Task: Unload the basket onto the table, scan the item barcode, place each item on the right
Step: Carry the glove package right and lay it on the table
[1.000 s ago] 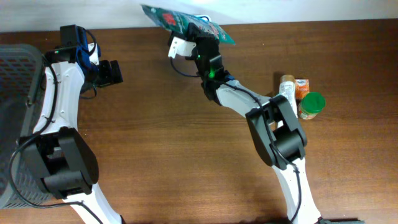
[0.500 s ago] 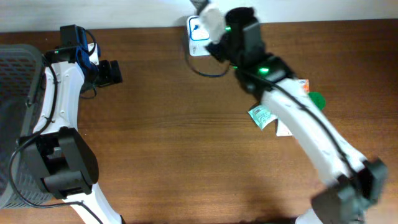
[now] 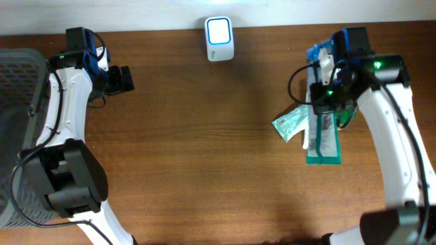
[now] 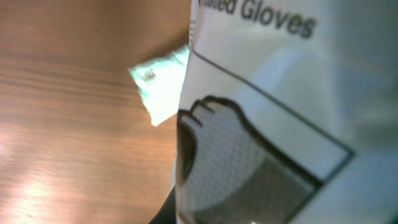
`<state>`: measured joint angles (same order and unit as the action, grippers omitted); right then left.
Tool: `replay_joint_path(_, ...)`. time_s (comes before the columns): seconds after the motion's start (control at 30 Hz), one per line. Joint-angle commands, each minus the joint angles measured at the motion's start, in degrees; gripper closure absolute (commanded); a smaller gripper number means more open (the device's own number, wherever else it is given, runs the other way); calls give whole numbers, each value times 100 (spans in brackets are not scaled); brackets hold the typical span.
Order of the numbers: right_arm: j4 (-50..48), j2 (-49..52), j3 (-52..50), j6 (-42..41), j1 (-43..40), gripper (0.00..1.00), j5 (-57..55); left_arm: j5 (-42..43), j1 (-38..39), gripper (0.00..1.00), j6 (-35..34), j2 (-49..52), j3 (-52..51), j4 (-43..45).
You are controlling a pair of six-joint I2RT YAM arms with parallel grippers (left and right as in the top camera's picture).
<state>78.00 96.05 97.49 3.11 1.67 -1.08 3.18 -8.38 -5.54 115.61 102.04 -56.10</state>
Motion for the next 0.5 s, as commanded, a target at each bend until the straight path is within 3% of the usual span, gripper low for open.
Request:
replay_joint_path(0.0, 79, 535, -22, 647, -407, 96, 70, 0, -55, 1, 50, -98, 129, 7)
replay_joint_path(0.27, -94, 1567, -22, 763, -933, 95, 70, 0, -55, 1, 50, -98, 129, 7)
replay_joint_path(0.33, -184, 1668, -22, 763, -964, 74, 72, 0, -55, 1, 50, -98, 129, 7)
replay_joint_path(0.47, -236, 1650, -4, 761, -968, 63, 63, 0, -55, 1, 50, -98, 129, 7)
